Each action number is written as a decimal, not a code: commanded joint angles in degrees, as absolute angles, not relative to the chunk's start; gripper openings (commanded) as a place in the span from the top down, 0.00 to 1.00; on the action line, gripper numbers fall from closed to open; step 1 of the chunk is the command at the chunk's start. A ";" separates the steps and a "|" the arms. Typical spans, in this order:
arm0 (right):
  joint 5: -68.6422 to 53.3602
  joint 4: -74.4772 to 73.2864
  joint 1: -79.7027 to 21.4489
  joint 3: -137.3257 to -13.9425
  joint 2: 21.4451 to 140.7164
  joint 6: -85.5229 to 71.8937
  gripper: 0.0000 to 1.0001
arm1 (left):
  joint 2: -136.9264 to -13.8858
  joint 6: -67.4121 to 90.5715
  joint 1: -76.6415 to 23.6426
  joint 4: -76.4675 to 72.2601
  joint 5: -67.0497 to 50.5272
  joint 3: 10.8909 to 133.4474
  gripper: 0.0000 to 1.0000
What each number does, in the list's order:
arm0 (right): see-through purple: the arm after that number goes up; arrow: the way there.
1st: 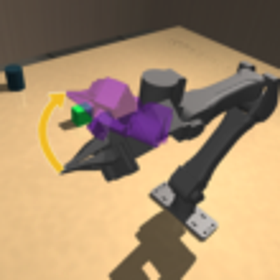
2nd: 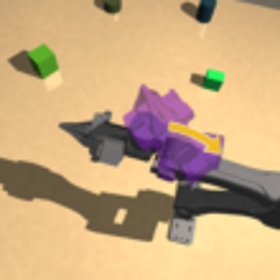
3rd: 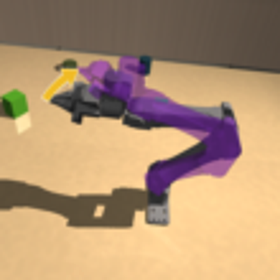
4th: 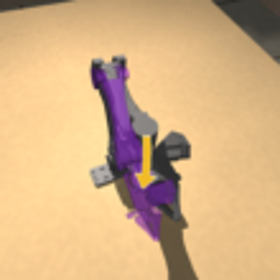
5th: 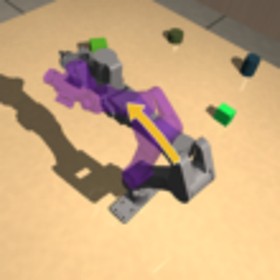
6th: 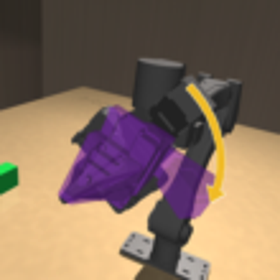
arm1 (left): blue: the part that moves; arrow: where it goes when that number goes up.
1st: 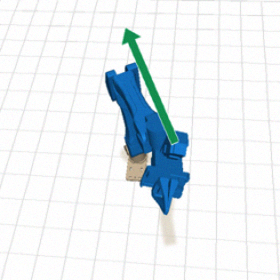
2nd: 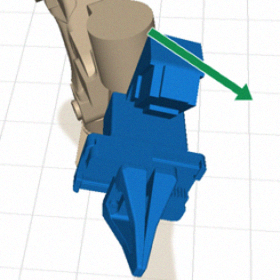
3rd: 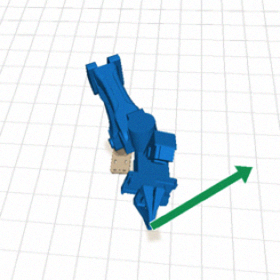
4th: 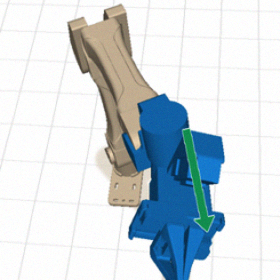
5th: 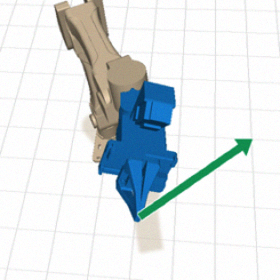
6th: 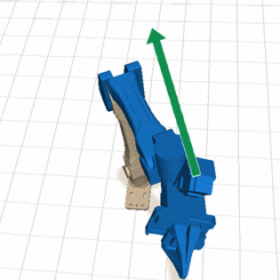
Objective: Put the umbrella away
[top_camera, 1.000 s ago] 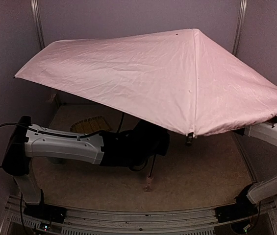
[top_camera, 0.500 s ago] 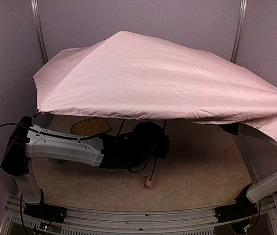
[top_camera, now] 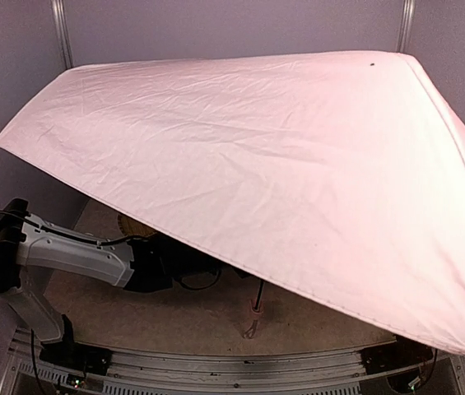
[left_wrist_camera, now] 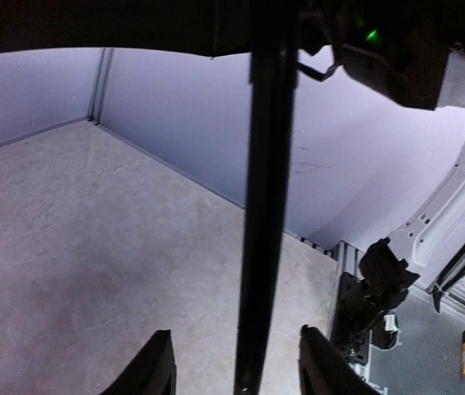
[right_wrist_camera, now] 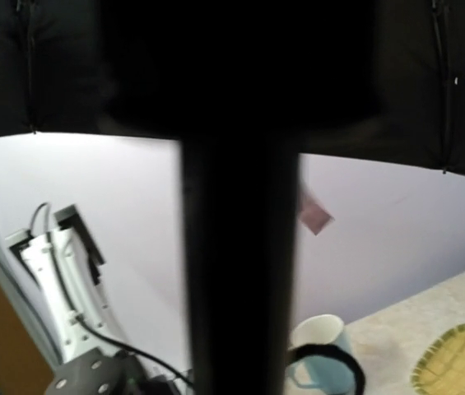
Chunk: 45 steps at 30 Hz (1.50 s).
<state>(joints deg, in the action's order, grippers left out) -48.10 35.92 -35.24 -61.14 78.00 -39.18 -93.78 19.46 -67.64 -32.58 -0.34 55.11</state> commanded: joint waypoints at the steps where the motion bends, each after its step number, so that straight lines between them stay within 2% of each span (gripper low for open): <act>1: -51.03 41.90 -35.24 -63.33 77.78 -41.42 1.00 | -95.73 21.53 -67.18 -38.87 -6.99 56.75 0.59; 10: -51.53 40.90 -35.24 -63.70 77.17 -40.74 1.00 | -99.19 24.02 -67.39 -38.22 -9.35 59.50 1.00; 13: -50.99 40.03 -35.17 -63.50 76.64 -39.58 1.00 | -98.83 24.16 -67.41 -38.30 -8.26 59.42 1.00; 14: -49.91 39.57 -35.16 -63.21 76.33 -38.70 0.85 | -98.63 24.21 -67.49 -38.54 -7.70 59.32 1.00; 16: -45.20 39.55 -35.11 -61.87 75.33 -38.03 0.48 | -98.48 24.26 -67.70 -38.66 -6.53 59.46 1.00; 17: -42.51 40.12 -34.96 -60.76 74.75 -38.02 0.36 | -98.44 23.95 -67.90 -38.71 -5.84 59.62 1.00; 19: -37.23 42.56 -34.54 -59.23 73.74 -38.95 0.28 | -98.48 23.46 -68.46 -38.94 -5.06 59.83 1.00; 23: -27.90 51.43 -34.37 -55.96 72.78 -41.79 0.22 | -98.86 22.98 -69.18 -39.73 -6.07 60.54 1.00; 27: -22.85 53.14 -34.11 -56.53 74.79 -43.38 0.19 | -98.65 21.72 -70.18 -39.65 -5.48 60.88 1.00; 33: -23.78 60.00 -34.01 -57.92 77.81 -46.14 0.19 | -98.87 21.79 -70.31 -39.46 -5.44 60.97 1.00; 35: -24.02 60.47 -34.01 -58.80 78.86 -46.80 0.24 | -99.03 21.80 -70.38 -39.55 -5.60 61.08 1.00; 40: -21.84 61.44 -34.01 -59.03 80.36 -47.97 0.43 | -99.11 21.64 -70.48 -39.63 -5.95 61.17 1.00; 45: -20.64 64.02 -34.01 -59.38 81.98 -49.84 0.44 | -99.29 21.53 -70.57 -39.70 -6.15 61.22 1.00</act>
